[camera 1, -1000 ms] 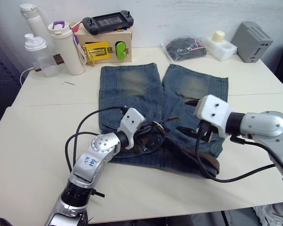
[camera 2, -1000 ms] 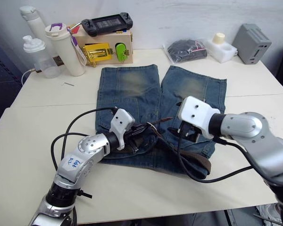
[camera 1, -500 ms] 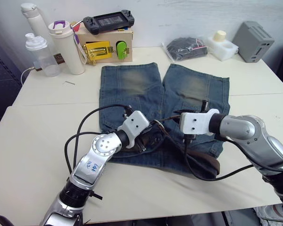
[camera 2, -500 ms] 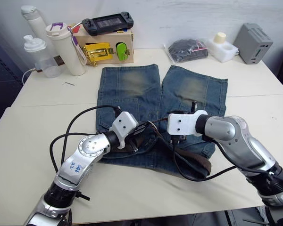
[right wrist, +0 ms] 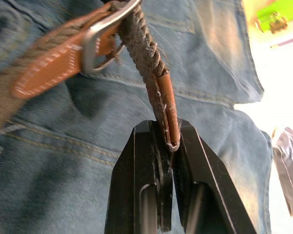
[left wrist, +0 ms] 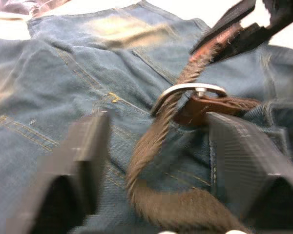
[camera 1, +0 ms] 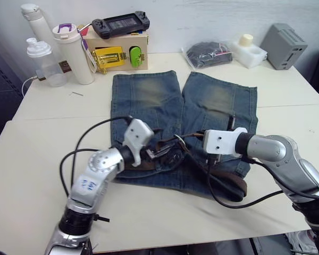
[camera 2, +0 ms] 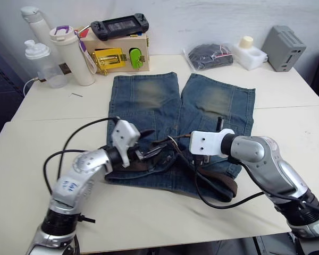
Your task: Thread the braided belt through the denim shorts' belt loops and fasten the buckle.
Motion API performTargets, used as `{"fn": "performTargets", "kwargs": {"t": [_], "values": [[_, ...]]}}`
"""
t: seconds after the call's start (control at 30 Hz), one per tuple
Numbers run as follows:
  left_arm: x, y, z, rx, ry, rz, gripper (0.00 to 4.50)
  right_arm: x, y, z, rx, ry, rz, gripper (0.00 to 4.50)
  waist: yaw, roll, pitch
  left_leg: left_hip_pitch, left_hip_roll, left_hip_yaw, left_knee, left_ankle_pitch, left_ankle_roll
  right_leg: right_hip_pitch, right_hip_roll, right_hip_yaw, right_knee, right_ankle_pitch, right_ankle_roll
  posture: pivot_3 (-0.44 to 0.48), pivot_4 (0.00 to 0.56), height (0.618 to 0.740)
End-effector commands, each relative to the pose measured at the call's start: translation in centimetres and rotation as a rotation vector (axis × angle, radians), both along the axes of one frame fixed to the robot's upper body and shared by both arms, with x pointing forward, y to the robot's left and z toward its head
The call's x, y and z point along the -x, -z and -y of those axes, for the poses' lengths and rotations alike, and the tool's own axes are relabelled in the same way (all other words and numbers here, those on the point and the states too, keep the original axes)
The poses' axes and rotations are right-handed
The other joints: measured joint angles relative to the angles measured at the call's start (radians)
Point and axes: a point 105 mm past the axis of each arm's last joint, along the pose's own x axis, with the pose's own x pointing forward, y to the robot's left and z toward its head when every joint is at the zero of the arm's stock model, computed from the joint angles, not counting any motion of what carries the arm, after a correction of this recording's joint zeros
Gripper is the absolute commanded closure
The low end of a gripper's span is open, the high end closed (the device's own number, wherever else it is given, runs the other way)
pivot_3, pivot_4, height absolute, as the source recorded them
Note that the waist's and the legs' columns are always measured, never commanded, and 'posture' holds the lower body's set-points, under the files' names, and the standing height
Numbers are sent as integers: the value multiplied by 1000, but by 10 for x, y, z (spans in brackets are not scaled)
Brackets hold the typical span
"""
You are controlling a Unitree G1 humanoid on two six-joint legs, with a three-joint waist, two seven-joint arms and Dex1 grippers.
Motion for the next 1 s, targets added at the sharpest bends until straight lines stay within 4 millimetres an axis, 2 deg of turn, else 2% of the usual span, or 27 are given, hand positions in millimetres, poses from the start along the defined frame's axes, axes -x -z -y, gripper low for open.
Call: {"fn": "performTargets", "kwargs": {"t": [0.03,0.13,0.2,0.27,0.37,0.5,0.6,0.7,0.73,0.87,1.0], "values": [[-8,-14,-34,65,-32,-2,1329,-2,-15,4,-27,23,67,4500,-2,0,0,0,0,0,0,0,0,0,0,0,0,0,0,0,150,646],[-26,-10,-55,83,-100,-37,2582,-2,-15,2,-46,20,74,4500,-2,0,0,0,0,0,0,0,-1,0,0,-2,0,0,0,0,150,646],[-36,4,-61,-22,-131,-45,3610,-1,-15,1,-53,11,77,4500,2,0,0,0,0,-1,0,0,-1,0,0,-3,0,0,0,0,150,646],[-42,20,-62,-122,-129,-69,4450,1,-17,1,-74,7,87,4500,2,0,0,0,0,-1,1,0,-1,1,0,-3,0,0,0,0,150,646],[-41,35,-59,-218,-83,-91,4450,1,-33,8,-137,25,131,4500,1,0,0,-1,0,-2,1,0,-1,0,0,-3,0,0,0,0,150,646],[-35,57,-60,-312,-50,-117,4450,-4,-70,35,-275,116,216,4500,-3,0,0,-3,0,-2,1,0,-1,-2,-1,-4,1,0,0,0,150,646],[-34,60,-62,-321,-52,-114,4450,-4,-92,54,-347,157,269,4500,-3,0,0,-3,0,-2,1,0,-1,-3,-1,-6,2,0,0,0,150,646],[-35,59,-64,-330,-61,-94,4450,-1,-110,64,-411,145,296,4500,-2,0,0,-3,1,-2,1,0,-1,-3,-1,-6,2,0,0,0,150,646],[-36,57,-64,-326,-64,-87,4450,0,-112,63,-413,132,302,4500,-2,0,0,-4,1,-2,2,0,-1,-3,-1,-6,3,0,0,0,150,646],[-39,39,-63,-299,-69,-28,4450,9,-95,26,-354,-19,252,4500,-5,0,0,-5,1,-2,1,0,-1,-5,-1,-5,4,0,0,0,150,646],[-34,7,-51,-198,-12,71,4450,14,-63,-4,-198,-111,211,4500,-8,0,0,-11,1,-1,3,0,-2,-11,-1,-6,6,0,0,0,150,646]]}}
